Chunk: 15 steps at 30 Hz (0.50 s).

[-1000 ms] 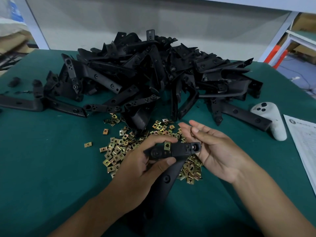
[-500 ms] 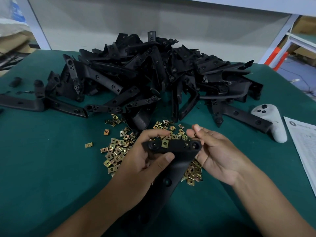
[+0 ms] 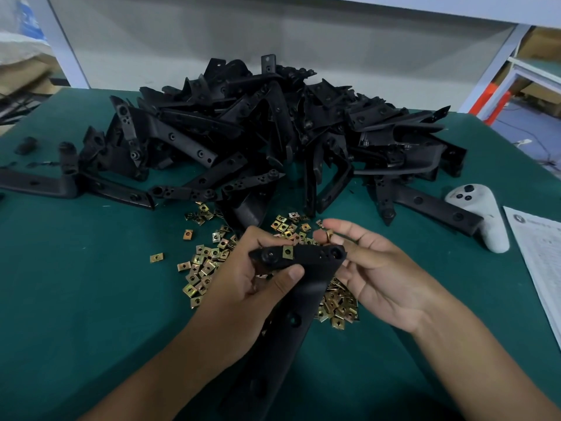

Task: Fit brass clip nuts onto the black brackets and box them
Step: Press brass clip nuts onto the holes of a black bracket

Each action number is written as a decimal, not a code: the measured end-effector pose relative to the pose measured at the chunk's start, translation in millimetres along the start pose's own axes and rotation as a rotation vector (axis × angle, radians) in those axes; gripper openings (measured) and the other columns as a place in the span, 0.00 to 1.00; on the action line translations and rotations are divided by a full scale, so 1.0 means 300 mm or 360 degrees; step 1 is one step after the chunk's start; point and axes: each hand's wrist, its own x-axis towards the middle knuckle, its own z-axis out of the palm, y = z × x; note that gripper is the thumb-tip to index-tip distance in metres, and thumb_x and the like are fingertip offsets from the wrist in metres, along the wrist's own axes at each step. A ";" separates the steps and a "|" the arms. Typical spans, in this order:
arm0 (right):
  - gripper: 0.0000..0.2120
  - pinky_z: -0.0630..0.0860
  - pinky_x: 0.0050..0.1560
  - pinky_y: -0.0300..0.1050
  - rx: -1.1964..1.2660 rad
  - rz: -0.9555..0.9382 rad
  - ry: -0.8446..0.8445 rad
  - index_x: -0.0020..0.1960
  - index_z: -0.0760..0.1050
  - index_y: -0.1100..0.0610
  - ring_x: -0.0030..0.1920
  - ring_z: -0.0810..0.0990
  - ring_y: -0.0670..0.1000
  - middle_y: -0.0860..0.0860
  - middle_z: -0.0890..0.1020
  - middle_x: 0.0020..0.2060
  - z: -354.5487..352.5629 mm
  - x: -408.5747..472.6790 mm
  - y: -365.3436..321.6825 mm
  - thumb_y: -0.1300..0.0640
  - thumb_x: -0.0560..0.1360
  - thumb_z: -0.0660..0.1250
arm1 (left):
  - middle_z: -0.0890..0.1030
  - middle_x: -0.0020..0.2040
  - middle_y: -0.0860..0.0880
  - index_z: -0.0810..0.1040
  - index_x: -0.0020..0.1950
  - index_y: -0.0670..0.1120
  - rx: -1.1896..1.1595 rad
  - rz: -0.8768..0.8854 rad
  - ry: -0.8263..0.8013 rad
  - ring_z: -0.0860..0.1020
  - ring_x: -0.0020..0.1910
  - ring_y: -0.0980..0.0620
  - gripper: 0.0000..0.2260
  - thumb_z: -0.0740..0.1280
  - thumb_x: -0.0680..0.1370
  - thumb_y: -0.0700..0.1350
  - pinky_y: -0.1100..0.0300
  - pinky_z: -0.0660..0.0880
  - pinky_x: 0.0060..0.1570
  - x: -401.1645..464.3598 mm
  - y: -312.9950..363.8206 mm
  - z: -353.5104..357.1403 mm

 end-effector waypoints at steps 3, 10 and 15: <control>0.15 0.78 0.32 0.35 -0.0026 -0.0052 0.0001 0.58 0.77 0.62 0.35 0.84 0.44 0.58 0.87 0.49 0.003 0.002 0.009 0.63 0.72 0.68 | 0.82 0.41 0.59 0.78 0.51 0.55 -0.0112 -0.0141 -0.0020 0.80 0.41 0.62 0.06 0.70 0.78 0.46 0.70 0.75 0.42 0.003 0.004 -0.006; 0.08 0.71 0.39 0.39 -0.0230 -0.0112 -0.0033 0.51 0.86 0.54 0.38 0.77 0.44 0.51 0.83 0.41 -0.017 0.008 0.013 0.58 0.77 0.68 | 0.86 0.54 0.43 0.86 0.48 0.52 -0.0746 -0.0626 0.0092 0.85 0.51 0.48 0.06 0.69 0.75 0.49 0.60 0.81 0.46 0.007 0.019 -0.004; 0.10 0.68 0.31 0.34 -0.0273 -0.0126 -0.0072 0.55 0.85 0.55 0.36 0.73 0.43 0.49 0.81 0.40 -0.017 0.004 0.006 0.57 0.76 0.69 | 0.84 0.46 0.40 0.85 0.38 0.50 -0.0856 -0.0703 0.0239 0.84 0.39 0.48 0.02 0.75 0.71 0.44 0.60 0.81 0.39 0.020 0.021 -0.005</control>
